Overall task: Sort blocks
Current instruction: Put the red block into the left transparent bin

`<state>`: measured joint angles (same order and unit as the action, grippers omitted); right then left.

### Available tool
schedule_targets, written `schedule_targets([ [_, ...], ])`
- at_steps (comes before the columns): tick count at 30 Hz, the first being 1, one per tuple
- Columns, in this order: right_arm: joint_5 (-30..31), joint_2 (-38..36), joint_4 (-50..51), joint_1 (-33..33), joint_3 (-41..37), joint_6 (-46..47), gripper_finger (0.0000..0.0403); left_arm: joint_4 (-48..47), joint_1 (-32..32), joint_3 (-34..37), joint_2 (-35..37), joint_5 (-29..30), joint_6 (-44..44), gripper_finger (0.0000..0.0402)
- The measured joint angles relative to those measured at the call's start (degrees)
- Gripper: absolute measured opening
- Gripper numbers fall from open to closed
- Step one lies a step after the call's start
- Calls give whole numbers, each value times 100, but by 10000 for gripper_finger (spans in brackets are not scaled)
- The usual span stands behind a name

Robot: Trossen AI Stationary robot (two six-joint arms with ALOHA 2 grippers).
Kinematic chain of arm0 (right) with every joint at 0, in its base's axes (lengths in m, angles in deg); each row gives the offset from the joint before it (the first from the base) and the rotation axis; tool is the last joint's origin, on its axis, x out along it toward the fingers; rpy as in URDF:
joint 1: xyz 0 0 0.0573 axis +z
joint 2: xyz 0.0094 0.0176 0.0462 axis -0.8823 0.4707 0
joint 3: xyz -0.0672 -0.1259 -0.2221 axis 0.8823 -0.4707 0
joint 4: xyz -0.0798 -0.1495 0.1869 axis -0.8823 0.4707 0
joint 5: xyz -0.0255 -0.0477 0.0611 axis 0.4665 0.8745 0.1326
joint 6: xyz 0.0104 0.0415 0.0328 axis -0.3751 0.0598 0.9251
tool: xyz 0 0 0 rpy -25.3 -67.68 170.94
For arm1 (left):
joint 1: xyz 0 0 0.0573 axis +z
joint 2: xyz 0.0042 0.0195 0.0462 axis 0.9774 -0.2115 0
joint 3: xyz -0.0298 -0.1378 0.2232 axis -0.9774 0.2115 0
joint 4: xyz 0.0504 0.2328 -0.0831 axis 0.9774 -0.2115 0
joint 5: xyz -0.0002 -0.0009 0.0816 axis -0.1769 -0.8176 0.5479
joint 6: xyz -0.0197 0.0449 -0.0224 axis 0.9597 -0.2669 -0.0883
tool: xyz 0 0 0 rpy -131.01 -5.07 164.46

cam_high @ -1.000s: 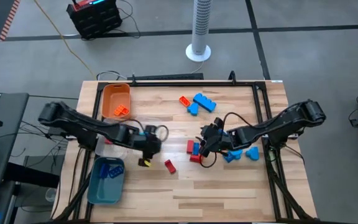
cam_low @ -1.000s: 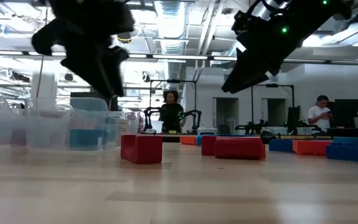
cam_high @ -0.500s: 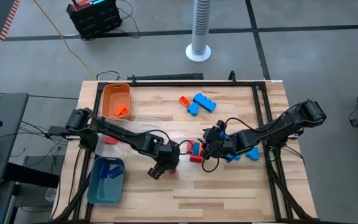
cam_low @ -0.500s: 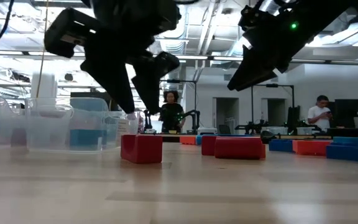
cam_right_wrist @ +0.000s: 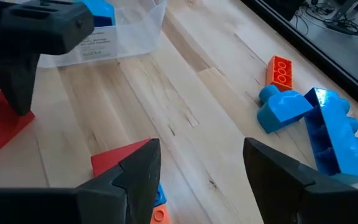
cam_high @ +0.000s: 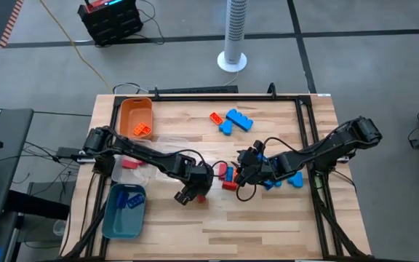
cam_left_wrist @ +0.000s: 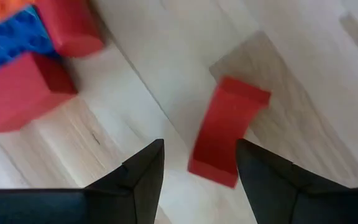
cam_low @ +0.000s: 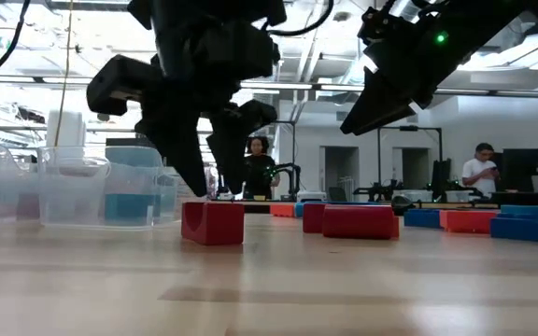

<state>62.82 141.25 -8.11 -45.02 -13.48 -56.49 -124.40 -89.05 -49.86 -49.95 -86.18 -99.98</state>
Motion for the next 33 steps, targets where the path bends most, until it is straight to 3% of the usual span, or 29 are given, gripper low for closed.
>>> schedule_targets([
  [14, 0, -2, -79, -17, 0, -79, 239, -184, 14, 1, -467, -10, -11, 187],
  [20, 0, -2, -73, -17, 0, -79, 239, -226, -29, 2, -454, 100, -4, 138],
  [27, 0, -2, 109, -17, 0, -73, 239, -467, -64, 19, 25, 286, 342, 127],
  [33, 9, -2, 186, -17, 0, -53, 239, -892, -50, 18, 874, 957, 824, 127],
])
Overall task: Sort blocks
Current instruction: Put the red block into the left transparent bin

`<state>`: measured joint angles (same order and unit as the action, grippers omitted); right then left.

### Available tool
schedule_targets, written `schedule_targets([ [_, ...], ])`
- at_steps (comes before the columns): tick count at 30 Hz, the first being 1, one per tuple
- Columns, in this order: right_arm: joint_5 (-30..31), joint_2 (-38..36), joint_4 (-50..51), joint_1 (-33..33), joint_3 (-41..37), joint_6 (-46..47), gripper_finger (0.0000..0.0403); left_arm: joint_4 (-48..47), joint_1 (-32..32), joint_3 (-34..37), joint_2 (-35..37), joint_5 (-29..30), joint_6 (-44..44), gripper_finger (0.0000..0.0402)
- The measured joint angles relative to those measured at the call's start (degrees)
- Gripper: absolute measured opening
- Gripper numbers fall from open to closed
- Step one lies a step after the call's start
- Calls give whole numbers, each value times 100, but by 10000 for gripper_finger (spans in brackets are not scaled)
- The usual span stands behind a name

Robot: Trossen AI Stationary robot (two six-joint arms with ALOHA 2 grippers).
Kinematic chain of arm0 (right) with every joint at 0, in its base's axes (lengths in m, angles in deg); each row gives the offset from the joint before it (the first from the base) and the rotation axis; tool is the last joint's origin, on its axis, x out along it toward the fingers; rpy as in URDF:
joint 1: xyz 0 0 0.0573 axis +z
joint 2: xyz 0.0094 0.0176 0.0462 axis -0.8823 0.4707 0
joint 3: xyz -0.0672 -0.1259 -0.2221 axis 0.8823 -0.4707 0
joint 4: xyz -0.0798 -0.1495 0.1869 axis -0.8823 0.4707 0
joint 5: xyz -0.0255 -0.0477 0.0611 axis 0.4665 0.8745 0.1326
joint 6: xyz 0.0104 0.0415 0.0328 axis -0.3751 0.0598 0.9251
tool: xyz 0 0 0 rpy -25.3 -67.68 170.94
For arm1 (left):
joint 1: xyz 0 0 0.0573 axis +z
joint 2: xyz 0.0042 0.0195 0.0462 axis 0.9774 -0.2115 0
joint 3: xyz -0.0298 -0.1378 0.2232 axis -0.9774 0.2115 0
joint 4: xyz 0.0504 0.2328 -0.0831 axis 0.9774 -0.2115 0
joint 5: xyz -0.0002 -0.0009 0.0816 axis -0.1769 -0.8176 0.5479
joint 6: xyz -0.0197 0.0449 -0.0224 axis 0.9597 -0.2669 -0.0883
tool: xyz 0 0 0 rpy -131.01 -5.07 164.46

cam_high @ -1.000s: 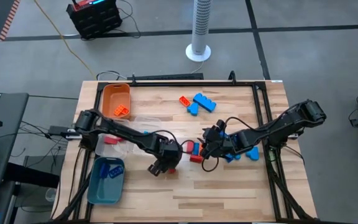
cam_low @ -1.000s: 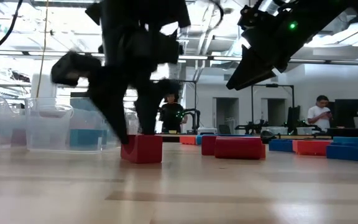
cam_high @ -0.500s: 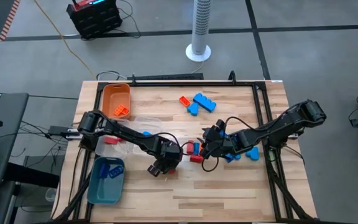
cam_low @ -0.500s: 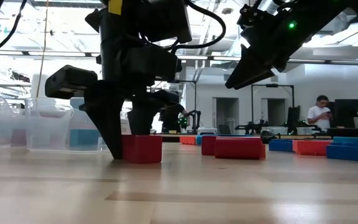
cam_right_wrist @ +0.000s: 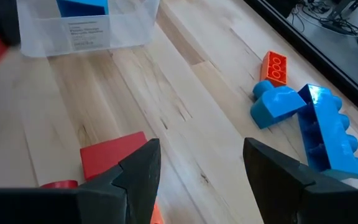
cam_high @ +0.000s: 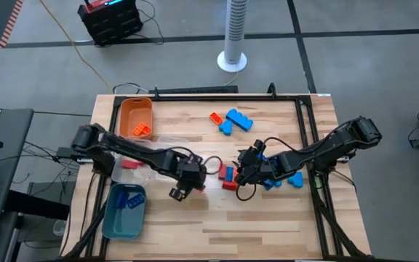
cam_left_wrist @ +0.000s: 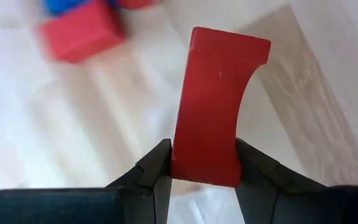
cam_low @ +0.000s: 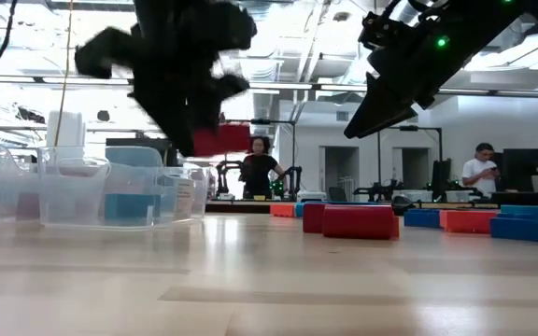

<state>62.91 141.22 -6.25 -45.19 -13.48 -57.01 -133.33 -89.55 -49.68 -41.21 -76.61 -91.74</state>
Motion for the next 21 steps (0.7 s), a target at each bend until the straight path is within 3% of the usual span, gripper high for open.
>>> schedule_targets([
  [9, 9, 0, 35, 0, 0, 0, 239, -1953, 256, 87, 1248, 1447, 1693, 128],
  [21, 13, 0, 4, 0, 0, 0, 239, -2823, 313, 1591, 3054, 1564, 3581, 131],
])
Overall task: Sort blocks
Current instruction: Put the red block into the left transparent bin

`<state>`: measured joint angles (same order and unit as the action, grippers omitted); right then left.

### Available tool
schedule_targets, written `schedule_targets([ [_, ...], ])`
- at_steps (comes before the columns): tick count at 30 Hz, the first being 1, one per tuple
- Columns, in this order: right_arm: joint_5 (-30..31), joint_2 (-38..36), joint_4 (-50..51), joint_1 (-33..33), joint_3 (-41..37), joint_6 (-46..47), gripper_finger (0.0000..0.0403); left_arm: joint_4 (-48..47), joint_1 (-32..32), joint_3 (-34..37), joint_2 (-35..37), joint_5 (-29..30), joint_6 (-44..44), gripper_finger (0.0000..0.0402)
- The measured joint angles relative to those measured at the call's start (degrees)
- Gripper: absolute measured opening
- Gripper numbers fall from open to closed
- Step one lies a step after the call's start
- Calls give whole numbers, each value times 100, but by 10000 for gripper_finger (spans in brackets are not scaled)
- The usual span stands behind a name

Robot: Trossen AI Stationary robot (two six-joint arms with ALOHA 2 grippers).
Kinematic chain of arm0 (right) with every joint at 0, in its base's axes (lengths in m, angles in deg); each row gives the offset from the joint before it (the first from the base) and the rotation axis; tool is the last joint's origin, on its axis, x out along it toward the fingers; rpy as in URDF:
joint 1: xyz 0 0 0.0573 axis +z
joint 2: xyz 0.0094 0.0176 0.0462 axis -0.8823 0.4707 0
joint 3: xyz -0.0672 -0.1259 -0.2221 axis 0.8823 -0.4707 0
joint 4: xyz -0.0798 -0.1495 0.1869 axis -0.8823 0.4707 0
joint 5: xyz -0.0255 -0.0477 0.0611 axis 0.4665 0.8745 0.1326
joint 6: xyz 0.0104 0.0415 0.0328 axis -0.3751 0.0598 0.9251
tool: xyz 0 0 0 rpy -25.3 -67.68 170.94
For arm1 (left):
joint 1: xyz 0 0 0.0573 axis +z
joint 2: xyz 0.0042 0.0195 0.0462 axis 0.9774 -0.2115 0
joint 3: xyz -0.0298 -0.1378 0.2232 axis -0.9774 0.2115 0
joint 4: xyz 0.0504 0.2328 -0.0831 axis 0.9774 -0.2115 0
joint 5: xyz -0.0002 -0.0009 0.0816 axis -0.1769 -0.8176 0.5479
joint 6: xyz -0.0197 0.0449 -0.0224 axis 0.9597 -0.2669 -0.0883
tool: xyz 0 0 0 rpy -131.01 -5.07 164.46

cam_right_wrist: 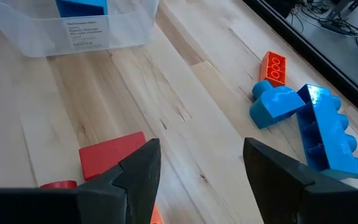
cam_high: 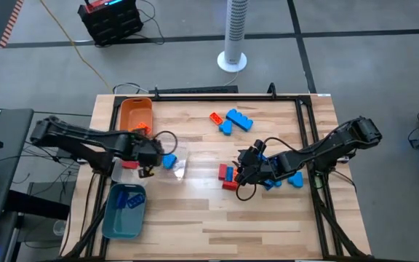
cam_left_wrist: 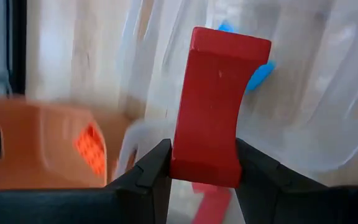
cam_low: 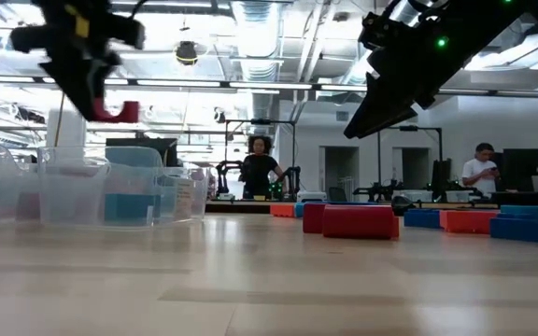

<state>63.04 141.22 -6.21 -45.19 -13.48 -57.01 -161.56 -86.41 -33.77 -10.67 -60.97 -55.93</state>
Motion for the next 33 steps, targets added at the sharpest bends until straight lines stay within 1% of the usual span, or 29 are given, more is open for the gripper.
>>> schedule_targets([
  [3, 2, 0, -17, 0, 0, 0, 239, -216, 5, 376, 386, -78, 604, 131],
  [6, 4, 0, -57, 0, 0, 0, 239, -278, 45, 791, 663, -343, 1137, 132],
  [10, 7, 0, -113, 0, 0, -2, 239, -295, 48, 1342, 794, -779, 1564, 132],
  [12, 7, 0, -118, 0, 0, -4, 239, -296, 46, 1563, 789, -860, 1746, 133],
  [16, 7, 0, -147, 0, 0, -7, 239, -260, 50, 1522, 694, -733, 1890, 147],
  [23, 6, 0, -148, 0, 0, -7, 239, -370, 72, 1249, 690, -665, 1835, 200],
  [25, 7, 0, -148, 0, 0, -7, 239, -377, 72, 1131, 689, -617, 1739, 205],
  [27, 7, 0, -146, 0, 0, -8, 239, -316, 72, 967, 690, -403, 1519, 206],
  [29, 6, 0, -168, -4, 0, -10, 239, -21, 70, 805, 691, -70, 1165, 207],
  [31, 4, 0, -218, -40, 0, -13, 239, 484, 72, 690, 691, 293, 730, 207],
  [33, 4, 0, -257, -63, 0, -17, 239, 1101, 145, 643, 663, 434, 190, 207],
])
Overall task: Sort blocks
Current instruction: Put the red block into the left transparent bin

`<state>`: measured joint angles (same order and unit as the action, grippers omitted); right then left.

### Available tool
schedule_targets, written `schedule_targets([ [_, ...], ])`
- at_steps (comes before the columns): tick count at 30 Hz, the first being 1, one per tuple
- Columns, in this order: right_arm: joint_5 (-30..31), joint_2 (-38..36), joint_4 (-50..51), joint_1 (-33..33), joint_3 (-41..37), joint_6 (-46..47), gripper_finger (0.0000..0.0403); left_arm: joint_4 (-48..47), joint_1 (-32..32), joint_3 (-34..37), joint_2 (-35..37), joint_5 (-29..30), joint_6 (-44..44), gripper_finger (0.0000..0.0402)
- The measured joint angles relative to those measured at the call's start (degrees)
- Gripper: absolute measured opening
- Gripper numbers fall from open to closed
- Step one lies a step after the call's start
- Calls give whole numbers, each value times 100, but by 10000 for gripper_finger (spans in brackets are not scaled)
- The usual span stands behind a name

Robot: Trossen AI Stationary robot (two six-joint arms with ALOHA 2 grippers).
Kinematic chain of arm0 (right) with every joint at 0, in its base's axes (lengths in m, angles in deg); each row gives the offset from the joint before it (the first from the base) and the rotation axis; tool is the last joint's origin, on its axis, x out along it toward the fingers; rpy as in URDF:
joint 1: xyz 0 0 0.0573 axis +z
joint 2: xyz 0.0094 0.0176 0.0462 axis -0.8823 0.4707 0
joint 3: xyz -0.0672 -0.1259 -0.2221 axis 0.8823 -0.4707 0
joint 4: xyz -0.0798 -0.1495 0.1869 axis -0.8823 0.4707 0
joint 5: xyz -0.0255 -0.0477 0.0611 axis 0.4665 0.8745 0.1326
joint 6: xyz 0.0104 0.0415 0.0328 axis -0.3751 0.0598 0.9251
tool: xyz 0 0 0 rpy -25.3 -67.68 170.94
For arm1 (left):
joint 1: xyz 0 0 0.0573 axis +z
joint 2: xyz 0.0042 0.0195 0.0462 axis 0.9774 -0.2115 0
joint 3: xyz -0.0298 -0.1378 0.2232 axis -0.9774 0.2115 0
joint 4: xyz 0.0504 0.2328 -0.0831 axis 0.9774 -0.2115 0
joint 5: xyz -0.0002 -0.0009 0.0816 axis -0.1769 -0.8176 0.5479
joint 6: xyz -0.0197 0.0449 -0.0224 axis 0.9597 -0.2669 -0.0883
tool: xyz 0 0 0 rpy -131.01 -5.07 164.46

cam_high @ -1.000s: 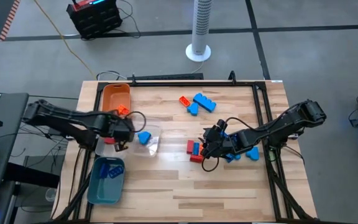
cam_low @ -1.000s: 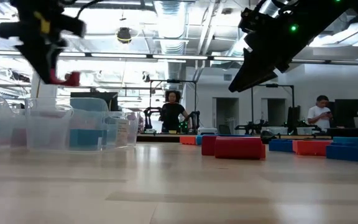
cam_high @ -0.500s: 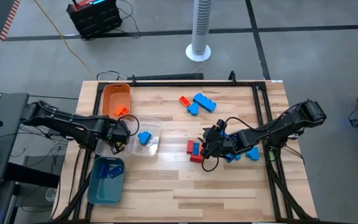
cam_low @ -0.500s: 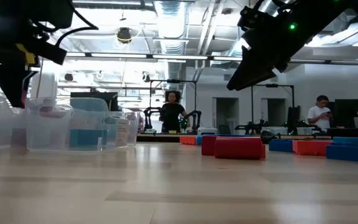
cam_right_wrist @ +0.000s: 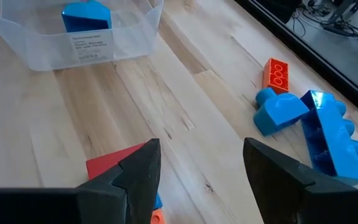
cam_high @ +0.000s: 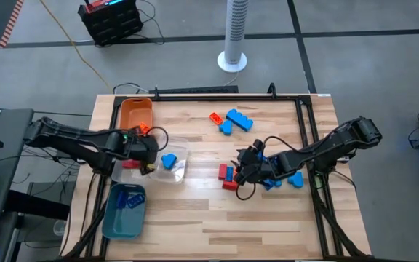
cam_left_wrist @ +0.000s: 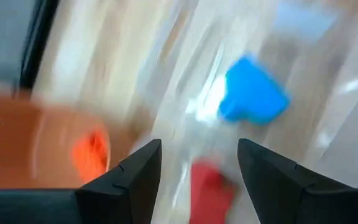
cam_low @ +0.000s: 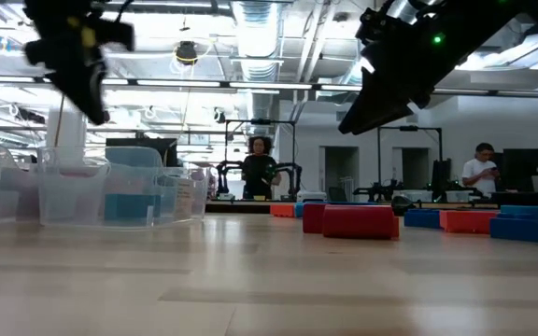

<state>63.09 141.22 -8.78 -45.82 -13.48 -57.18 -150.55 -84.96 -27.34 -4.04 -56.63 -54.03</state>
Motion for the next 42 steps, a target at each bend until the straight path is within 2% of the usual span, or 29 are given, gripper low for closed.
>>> schedule_targets([
  [3, -2, 0, -78, -14, 0, -12, 239, 810, 310, -2, -238, -63, -787, 207],
  [7, -7, 0, -102, -13, 0, -11, 239, 1320, 884, -1, -793, -380, -1558, 208],
  [12, -9, 0, -103, -1, 0, -8, 239, 1418, 1576, 1, -1529, -665, -2065, 208],
  [17, -11, 0, -71, -1, 0, -7, 239, 1149, 1935, 3, -2041, -771, -2139, 208],
  [22, -13, 0, -48, -1, 0, -7, 239, 548, 2043, 7, -2184, -747, -2037, 208],
  [32, -31, 0, -51, 32, 0, 13, 239, -34, 2032, 7, -2057, -521, -1826, 208],
  [42, -35, 0, -51, 32, 0, 13, 239, 506, 1804, 7, -2057, -518, -2280, 208],
])
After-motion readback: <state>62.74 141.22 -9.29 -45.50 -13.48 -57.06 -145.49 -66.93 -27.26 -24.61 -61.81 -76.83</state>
